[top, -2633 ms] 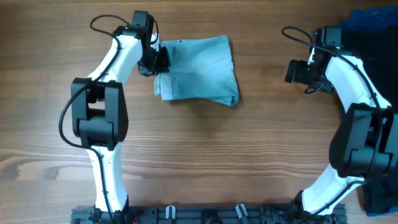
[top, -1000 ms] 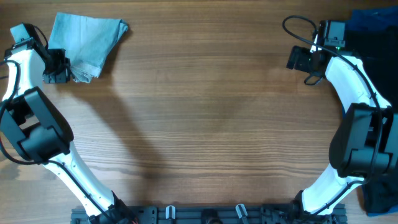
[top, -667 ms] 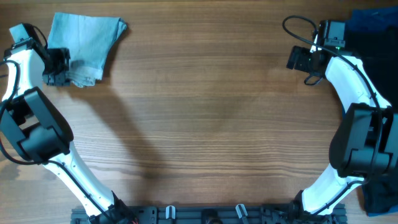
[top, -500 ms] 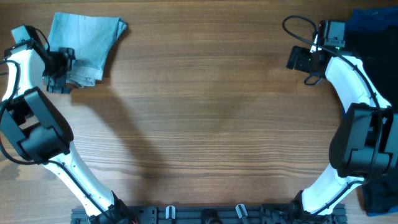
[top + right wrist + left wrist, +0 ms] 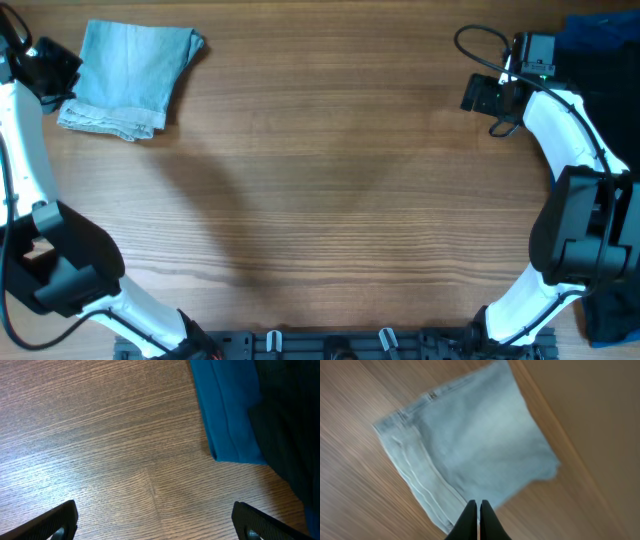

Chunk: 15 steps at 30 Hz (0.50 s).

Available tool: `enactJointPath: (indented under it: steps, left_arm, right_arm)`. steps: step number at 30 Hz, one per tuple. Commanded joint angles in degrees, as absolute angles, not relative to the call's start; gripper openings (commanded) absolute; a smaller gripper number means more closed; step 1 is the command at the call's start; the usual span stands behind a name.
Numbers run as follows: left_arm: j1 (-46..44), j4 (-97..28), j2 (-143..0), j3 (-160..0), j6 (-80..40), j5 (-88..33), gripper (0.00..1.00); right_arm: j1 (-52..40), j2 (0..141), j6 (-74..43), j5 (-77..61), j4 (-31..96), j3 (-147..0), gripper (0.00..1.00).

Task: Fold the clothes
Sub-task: 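Release and press the bundle flat with the left gripper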

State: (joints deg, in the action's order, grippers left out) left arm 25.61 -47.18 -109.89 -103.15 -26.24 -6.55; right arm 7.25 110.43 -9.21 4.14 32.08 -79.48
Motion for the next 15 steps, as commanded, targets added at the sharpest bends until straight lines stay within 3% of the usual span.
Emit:
enactJointPath:
  steps: [1, 15]
  left_arm:
    - [26.83, -43.27, -113.91, -102.96, -21.37, 1.69, 0.04]
    - [27.29, -37.52, -126.45, -102.96, -21.45, 5.91, 0.04]
  right_arm:
    - [7.53, 111.24, -9.37, 4.51, 31.94, -79.00, 1.00]
    - [7.53, 111.24, -9.37, 4.51, 31.94, -79.00, 1.00]
